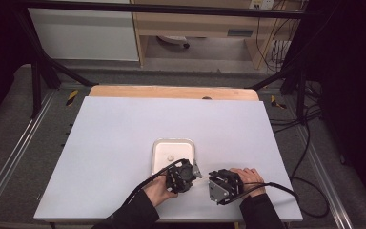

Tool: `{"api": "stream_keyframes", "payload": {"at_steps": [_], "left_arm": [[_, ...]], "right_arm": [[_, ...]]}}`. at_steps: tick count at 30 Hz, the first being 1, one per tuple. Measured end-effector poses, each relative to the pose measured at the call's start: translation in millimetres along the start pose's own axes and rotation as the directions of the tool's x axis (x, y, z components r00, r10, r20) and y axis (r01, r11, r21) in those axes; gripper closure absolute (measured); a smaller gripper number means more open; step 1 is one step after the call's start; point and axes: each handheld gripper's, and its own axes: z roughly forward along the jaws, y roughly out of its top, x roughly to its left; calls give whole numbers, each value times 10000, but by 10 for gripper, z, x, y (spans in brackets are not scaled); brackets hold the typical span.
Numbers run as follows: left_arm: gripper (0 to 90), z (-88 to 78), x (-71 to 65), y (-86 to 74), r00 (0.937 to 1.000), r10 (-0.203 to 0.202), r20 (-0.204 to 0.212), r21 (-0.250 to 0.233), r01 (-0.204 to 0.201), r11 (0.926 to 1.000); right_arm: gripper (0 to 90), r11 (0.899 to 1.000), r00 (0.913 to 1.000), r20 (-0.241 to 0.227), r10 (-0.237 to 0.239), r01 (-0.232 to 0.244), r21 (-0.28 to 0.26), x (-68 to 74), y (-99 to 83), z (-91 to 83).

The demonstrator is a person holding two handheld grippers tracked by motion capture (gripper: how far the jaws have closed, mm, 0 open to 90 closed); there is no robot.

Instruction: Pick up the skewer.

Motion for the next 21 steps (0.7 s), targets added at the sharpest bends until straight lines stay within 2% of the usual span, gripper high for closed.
{"api": "stream_keyframes", "payload": {"at_steps": [3,5,6,8,11,13,14,15,16,17,19,21], "left_arm": [[887,-46,24,-58,9999,-119,-83,-52,119,9999],[887,-74,43,-97,9997,-157,-165,-115,155,9998],[887,-79,64,-119,9999,-94,-116,-255,91,9996],[887,-117,88,-170,9995,-293,-114,-320,289,9991],[887,-183,117,-257,9979,-595,-245,-486,582,9971],[887,-223,142,-315,9965,-806,-216,-697,789,9944],[887,-247,155,-349,9955,-914,-234,-839,891,9925],[887,-261,162,-370,9952,-954,-203,-922,931,9914],[886,-283,169,-407,9942,-1058,-187,-1089,1031,9887],[886,-296,173,-431,9937,-1095,-224,-1176,1061,9874],[886,-334,190,-503,9917,-1242,-322,-1391,1186,9832],[886,-365,204,-565,9894,-1404,-363,-1587,1330,9783]], "right_arm": [[671,9931,9935,-80,1135,-1137,-287,-36,-43,-37],[618,9812,9819,-105,1889,-1892,-385,-59,-72,-54],[585,9714,9727,-122,2317,-2320,-501,-72,-93,-65],[534,9472,9498,-220,3121,-3128,-710,-100,-135,-89],[449,9030,9067,-381,4200,-4218,-820,-133,-202,-118],[397,8779,8834,-425,4667,-4685,-990,-133,-236,-133],[368,8625,8685,-464,4935,-4955,-1030,-137,-255,-139],[335,8432,8498,-453,5251,-5268,-1071,-143,-278,-139],[305,8303,8364,-462,5462,-5479,-1023,-146,-290,-141],[276,8111,8165,-498,5751,-5771,-951,-151,-307,-140],[230,7920,7964,-479,6029,-6046,-849,-152,-330,-133],[216,7712,7751,-693,6280,-6318,-781,-153,-354,-124]]}}
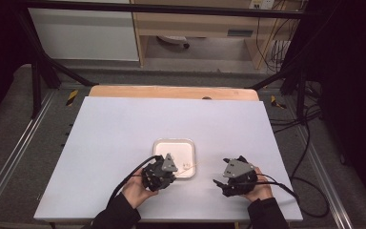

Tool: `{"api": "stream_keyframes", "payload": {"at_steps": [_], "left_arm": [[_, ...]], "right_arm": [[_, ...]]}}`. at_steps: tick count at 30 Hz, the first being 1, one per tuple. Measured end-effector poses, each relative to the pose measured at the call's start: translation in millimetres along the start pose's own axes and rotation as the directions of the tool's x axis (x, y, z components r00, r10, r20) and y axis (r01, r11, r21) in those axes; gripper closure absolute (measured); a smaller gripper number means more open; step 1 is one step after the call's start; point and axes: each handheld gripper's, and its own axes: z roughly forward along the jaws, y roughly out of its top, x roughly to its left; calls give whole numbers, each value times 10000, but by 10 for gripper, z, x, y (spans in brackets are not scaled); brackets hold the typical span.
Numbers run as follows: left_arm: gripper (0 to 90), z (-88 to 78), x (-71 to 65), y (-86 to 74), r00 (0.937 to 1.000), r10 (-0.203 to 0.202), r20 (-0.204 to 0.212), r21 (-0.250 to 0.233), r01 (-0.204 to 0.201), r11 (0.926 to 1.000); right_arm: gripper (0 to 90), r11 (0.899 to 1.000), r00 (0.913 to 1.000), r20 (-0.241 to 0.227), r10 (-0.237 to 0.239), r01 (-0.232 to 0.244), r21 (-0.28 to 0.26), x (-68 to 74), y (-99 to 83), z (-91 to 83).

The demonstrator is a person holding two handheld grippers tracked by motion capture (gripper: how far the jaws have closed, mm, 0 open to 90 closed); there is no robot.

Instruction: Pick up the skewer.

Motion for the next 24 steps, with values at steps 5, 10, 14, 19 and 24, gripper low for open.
{"api": "stream_keyframes", "payload": {"at_steps": [5,10,14,19,24], "left_arm": [[886,-125,75,-185,9982,-521,-305,-532,504,9973],[886,-239,133,-359,9936,-983,-549,-1080,920,9899],[886,-305,157,-510,9884,-1307,-772,-1407,1190,9829],[885,-366,206,-672,9810,-1736,-869,-1870,1551,9700],[884,-430,266,-812,9732,-2151,-818,-2340,1911,9533]], "right_arm": [[163,9935,9938,-142,1100,-1095,304,-31,-40,19],[137,9870,9871,-200,1591,-1585,270,-18,-42,33],[135,9810,9795,-536,1940,-1937,100,-19,-21,50],[118,9691,9654,-973,2420,-2454,-244,-44,16,95],[75,9677,9653,-798,2486,-2511,-227,-29,94,165]]}}
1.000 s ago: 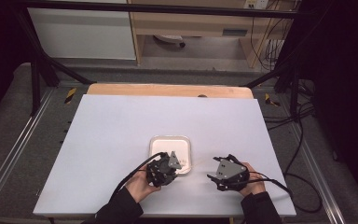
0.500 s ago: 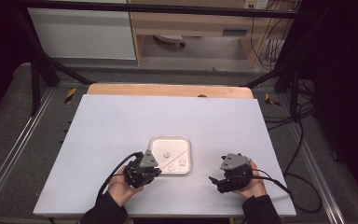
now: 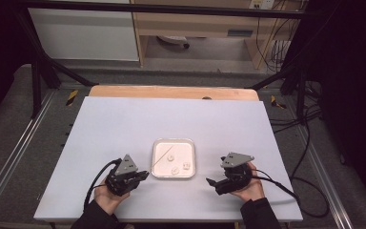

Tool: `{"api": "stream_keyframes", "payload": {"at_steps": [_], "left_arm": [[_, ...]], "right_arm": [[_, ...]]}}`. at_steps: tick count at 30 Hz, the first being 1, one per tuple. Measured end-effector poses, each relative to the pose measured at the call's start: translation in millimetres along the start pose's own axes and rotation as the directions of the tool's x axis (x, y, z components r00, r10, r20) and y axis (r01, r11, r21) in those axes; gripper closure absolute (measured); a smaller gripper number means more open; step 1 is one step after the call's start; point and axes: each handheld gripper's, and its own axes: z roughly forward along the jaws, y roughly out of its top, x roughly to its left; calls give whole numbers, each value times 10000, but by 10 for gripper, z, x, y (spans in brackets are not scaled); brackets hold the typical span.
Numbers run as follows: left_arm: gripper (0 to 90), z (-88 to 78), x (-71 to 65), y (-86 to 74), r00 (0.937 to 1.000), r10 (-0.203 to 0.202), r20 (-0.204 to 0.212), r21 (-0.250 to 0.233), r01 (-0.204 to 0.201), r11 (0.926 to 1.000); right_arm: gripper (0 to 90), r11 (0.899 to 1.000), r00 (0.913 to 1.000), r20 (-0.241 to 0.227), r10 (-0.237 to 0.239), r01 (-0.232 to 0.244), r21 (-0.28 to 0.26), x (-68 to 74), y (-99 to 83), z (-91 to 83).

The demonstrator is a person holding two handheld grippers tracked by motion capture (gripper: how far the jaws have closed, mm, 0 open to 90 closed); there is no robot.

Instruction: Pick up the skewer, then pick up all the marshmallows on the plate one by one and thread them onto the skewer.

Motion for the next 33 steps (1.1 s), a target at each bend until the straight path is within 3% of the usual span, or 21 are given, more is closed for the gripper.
{"api": "stream_keyframes", "payload": {"at_steps": [3,14,33], "left_arm": [[884,-28,43,-65,9999,-140,-64,-117,139,9998],[884,-79,119,-168,9983,-441,-372,-378,427,9984],[883,-29,129,-208,9981,-463,-402,-330,450,9984]], "right_arm": [[74,10000,9999,-115,-31,31,16,34,61,55],[34,9908,9928,-377,1138,-1162,-696,62,351,317],[56,9875,9870,-325,1576,-1578,-48,92,689,835]]}}
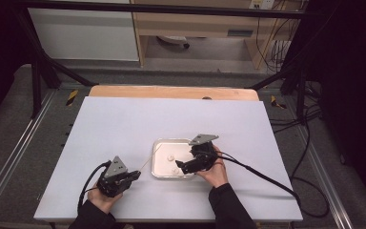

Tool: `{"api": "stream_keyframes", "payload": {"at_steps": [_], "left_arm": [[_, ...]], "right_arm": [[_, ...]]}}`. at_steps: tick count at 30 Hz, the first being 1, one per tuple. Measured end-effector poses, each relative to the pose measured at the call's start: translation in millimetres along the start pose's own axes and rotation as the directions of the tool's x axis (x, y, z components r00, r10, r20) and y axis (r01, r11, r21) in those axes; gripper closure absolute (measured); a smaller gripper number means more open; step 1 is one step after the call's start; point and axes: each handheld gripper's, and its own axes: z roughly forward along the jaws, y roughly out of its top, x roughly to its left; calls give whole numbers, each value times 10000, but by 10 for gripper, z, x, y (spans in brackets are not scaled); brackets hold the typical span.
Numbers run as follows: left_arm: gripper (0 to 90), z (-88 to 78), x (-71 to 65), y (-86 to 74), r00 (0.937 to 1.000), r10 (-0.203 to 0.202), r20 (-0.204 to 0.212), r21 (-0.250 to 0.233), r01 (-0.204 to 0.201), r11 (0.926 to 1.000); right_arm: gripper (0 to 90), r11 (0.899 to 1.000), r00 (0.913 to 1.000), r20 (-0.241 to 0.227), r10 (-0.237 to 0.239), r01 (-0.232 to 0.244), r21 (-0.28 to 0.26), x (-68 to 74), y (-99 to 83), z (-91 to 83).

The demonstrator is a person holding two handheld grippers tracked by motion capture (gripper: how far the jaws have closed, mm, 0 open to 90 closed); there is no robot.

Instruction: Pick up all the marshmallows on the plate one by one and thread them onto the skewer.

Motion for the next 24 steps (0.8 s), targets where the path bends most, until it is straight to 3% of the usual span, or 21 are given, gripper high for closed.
{"api": "stream_keyframes", "payload": {"at_steps": [9,13,18,24], "left_arm": [[883,2,0,-1,10000,-53,67,-29,53,10000],[883,2,-5,-1,10000,-51,81,-45,52,10000],[883,7,-13,-2,9999,-51,92,-69,52,10000],[883,9,-23,0,9999,-27,97,-61,28,10000]], "right_arm": [[199,9994,9993,-302,-237,244,248,71,133,279],[281,9997,9972,-724,-164,177,174,79,155,364],[385,9963,9958,-617,-677,707,489,109,146,450],[511,9959,9944,-711,-780,810,404,129,136,496]]}}
